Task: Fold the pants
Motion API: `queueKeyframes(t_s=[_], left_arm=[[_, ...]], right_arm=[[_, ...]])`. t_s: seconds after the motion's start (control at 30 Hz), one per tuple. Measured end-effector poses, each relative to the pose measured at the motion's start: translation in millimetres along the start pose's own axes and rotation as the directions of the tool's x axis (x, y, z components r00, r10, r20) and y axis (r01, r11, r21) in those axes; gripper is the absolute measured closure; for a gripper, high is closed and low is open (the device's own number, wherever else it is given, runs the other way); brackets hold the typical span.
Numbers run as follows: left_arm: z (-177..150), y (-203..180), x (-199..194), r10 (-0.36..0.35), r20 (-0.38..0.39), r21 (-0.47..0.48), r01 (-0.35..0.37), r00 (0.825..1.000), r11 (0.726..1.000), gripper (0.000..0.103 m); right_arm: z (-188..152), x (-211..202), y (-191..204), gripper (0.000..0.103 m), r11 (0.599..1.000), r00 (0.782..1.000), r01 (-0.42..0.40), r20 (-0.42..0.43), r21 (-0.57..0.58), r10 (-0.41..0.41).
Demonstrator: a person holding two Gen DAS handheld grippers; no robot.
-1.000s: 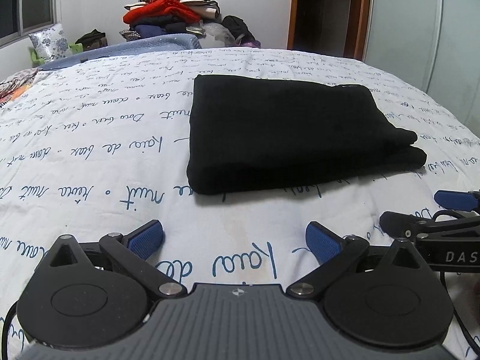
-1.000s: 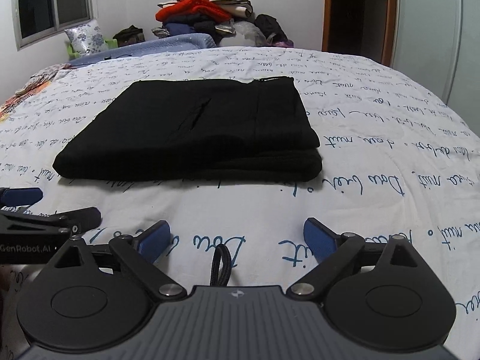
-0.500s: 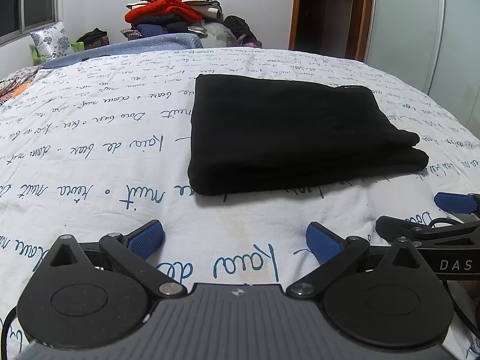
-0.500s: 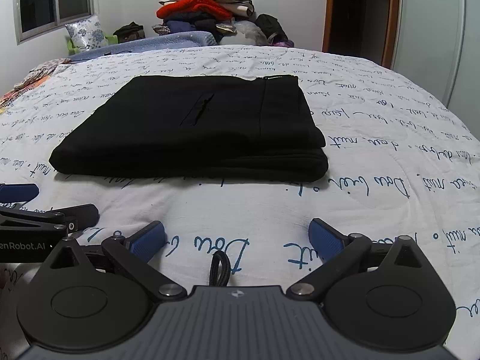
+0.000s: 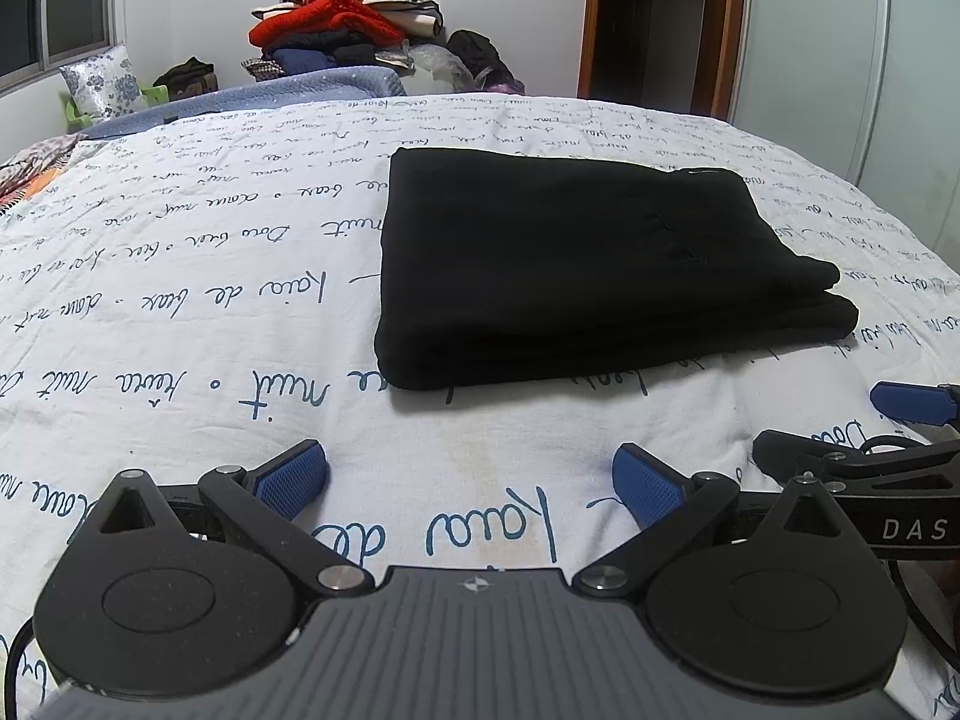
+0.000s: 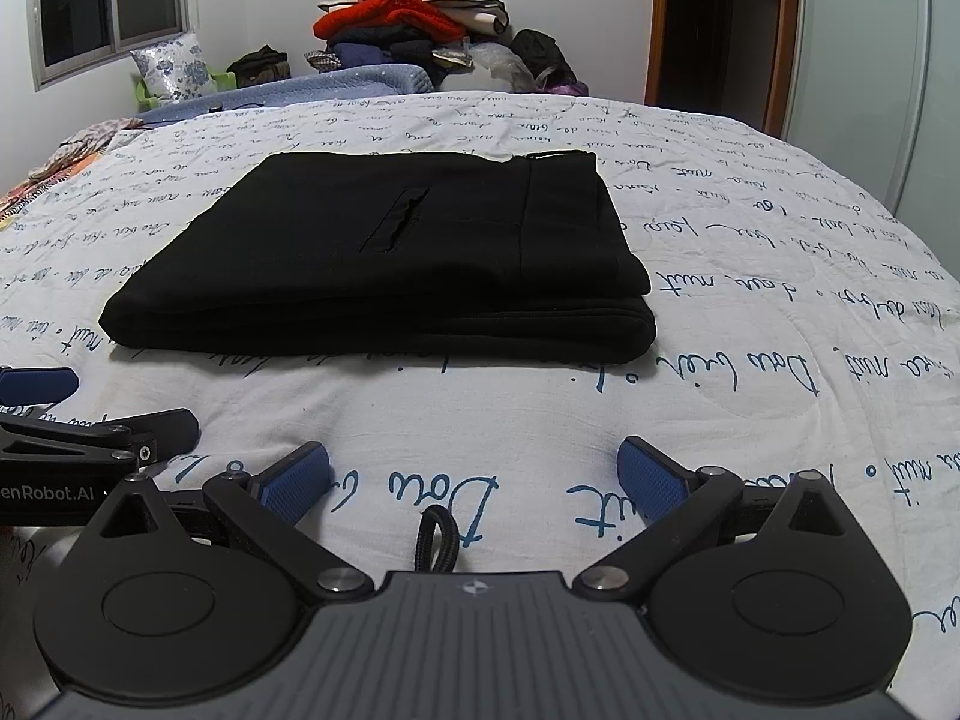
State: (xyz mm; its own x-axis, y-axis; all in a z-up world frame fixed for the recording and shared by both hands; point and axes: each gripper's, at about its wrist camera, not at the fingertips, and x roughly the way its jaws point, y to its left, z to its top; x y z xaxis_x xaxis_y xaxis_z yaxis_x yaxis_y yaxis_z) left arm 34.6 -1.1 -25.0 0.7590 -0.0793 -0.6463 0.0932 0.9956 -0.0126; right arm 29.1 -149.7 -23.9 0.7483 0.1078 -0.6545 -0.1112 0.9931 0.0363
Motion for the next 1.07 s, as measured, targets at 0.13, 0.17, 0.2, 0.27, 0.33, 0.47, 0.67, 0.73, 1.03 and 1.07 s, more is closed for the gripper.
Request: queueKeyframes(t_s=[0.13,0.17,0.2,0.27,0.33,0.47,0.67,0.73,1.03,1.07], left_arm=[[-0.2,0.0,0.2,0.001,-0.002,0.001,-0.001,1.000,1.000,0.000],[-0.2,0.4,0.4,0.000,-0.003,0.001,0.000,1.000,1.000,0.000],[-0.3,0.7,0.4,0.000,-0.004,0.001,0.000,1.000,1.000,0.000],[0.0,1.0,0.7,-0.001,-0.006,0.002,0.001,1.000,1.000,0.000],[0.2,1.6,0.9,-0.003,-0.007,0.001,0.003,1.000,1.000,0.000],[1.5,0.9,1.8,-0.002,-0.010,0.002,0.002,1.000,1.000,0.000],[1.2,-0.2,1.6,-0.002,-0.008,0.000,0.002,1.000,1.000,0.000],[1.2,-0.9,1.8,-0.003,-0.005,0.001,0.003,1.000,1.000,0.000],[1.8,-3.0,-3.4,0.013,0.020,0.020,-0.013,1.000,1.000,0.000],[2.0,-2.5,-2.8,0.012,0.015,0.015,-0.012,1.000,1.000,0.000]], right_arm=[[-0.1,0.1,0.1,0.000,1.000,1.000,0.000,0.000,0.000,0.000],[-0.1,0.1,0.1,0.000,1.000,1.000,0.000,0.000,0.000,0.000],[-0.2,0.2,0.2,0.000,1.000,1.000,0.000,0.000,0.000,0.000],[-0.1,0.2,0.1,0.000,1.000,1.000,0.000,0.001,0.001,0.000],[-0.5,-1.1,1.0,0.000,1.000,1.000,0.000,0.001,0.001,0.000],[-0.6,-0.9,0.9,0.000,1.000,1.000,0.000,0.001,0.001,0.000],[-0.7,-0.6,0.9,0.000,1.000,1.000,0.000,0.001,0.001,0.000],[-0.7,-0.5,0.9,0.000,1.000,1.000,0.000,0.001,0.001,0.000],[-0.2,-3.7,2.0,0.000,1.000,1.000,-0.001,0.004,0.004,0.001],[0.0,-3.9,1.9,0.000,1.000,1.000,-0.001,0.004,0.004,0.001]])
